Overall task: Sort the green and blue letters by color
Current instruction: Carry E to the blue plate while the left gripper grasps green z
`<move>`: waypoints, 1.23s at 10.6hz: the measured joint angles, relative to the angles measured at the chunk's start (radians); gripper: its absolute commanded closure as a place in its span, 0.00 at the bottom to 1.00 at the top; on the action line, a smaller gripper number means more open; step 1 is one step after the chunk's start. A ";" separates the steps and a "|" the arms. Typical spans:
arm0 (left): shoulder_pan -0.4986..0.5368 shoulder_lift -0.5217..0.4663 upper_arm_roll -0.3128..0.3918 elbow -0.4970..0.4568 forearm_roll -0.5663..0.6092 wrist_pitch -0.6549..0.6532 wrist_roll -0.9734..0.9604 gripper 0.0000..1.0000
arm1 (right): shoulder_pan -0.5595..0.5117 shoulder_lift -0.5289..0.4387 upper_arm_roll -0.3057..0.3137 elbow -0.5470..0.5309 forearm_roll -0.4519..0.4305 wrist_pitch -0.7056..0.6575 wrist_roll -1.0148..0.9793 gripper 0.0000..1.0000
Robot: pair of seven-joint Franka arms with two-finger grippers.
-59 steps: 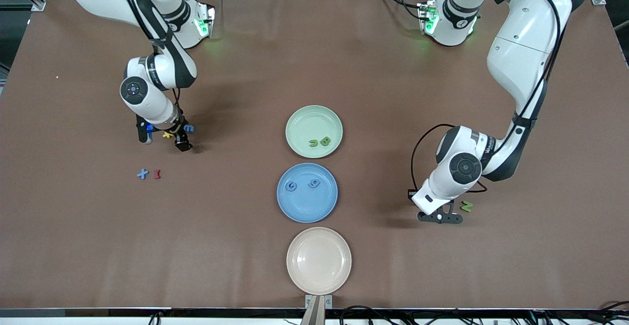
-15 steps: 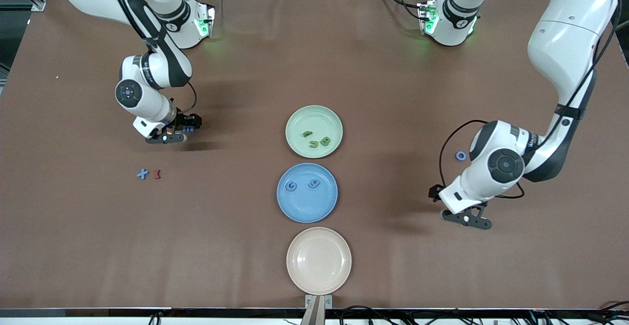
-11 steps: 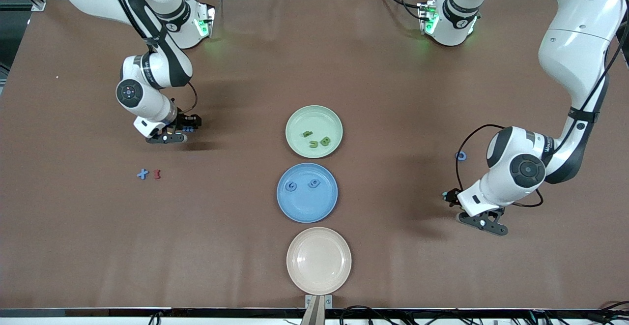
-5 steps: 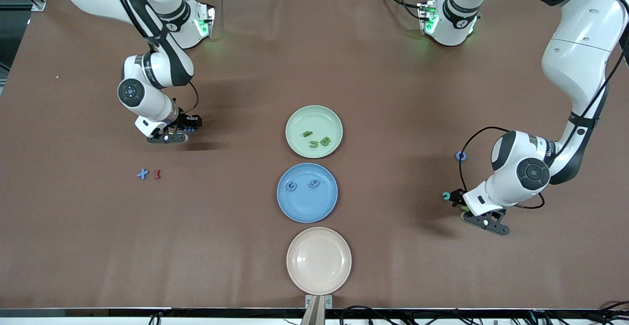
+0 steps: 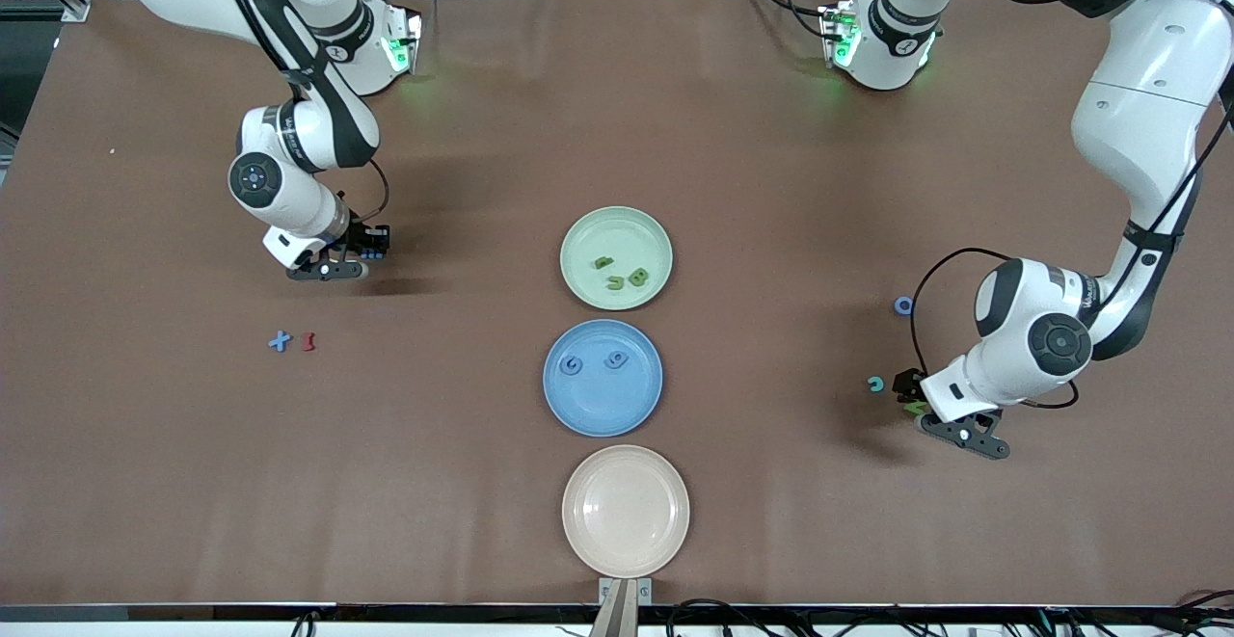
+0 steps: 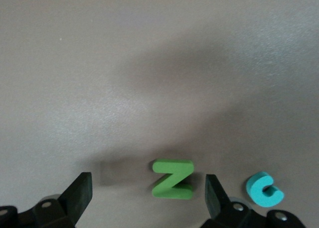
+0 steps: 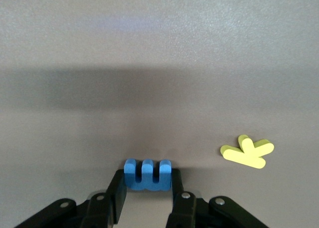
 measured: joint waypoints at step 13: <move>0.005 0.011 -0.005 0.001 0.000 0.008 0.002 1.00 | 0.104 0.092 0.024 0.321 0.110 0.004 0.231 0.65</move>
